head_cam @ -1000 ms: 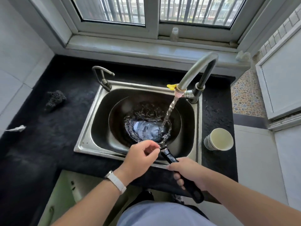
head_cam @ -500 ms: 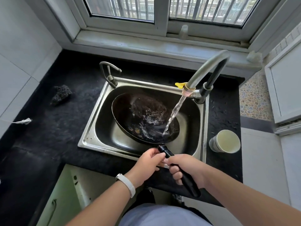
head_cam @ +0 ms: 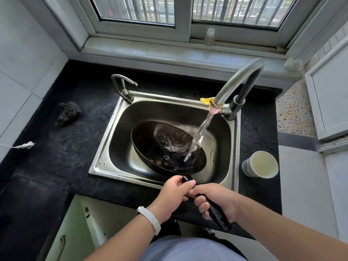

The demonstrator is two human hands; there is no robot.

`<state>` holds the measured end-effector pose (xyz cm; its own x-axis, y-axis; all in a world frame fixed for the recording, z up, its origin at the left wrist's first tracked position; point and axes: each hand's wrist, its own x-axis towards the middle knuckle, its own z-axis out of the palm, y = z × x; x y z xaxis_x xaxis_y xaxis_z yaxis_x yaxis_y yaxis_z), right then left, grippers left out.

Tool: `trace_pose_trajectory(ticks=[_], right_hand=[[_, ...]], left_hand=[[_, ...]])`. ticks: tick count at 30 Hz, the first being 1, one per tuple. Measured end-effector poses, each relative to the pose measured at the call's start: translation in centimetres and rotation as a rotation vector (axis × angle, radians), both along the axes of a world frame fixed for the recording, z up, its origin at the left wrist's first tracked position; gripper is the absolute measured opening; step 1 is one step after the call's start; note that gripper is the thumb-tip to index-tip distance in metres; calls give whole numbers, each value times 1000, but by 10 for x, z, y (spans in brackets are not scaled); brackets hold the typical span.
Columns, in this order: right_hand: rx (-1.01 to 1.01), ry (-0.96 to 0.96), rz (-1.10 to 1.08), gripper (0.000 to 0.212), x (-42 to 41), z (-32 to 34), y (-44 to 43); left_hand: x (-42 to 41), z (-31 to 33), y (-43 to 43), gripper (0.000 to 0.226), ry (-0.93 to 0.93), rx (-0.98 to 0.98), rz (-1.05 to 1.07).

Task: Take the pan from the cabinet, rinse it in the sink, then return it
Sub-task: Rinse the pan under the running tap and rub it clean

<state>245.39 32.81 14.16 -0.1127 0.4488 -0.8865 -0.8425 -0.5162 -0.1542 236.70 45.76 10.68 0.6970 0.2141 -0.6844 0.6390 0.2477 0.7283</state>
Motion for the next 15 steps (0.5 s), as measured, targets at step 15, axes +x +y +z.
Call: trace_pose_trajectory(ticks=[15], right_hand=[[87, -152, 159, 9, -5, 8, 17]], left_hand=[[-13, 7, 12, 16, -81, -56, 163]])
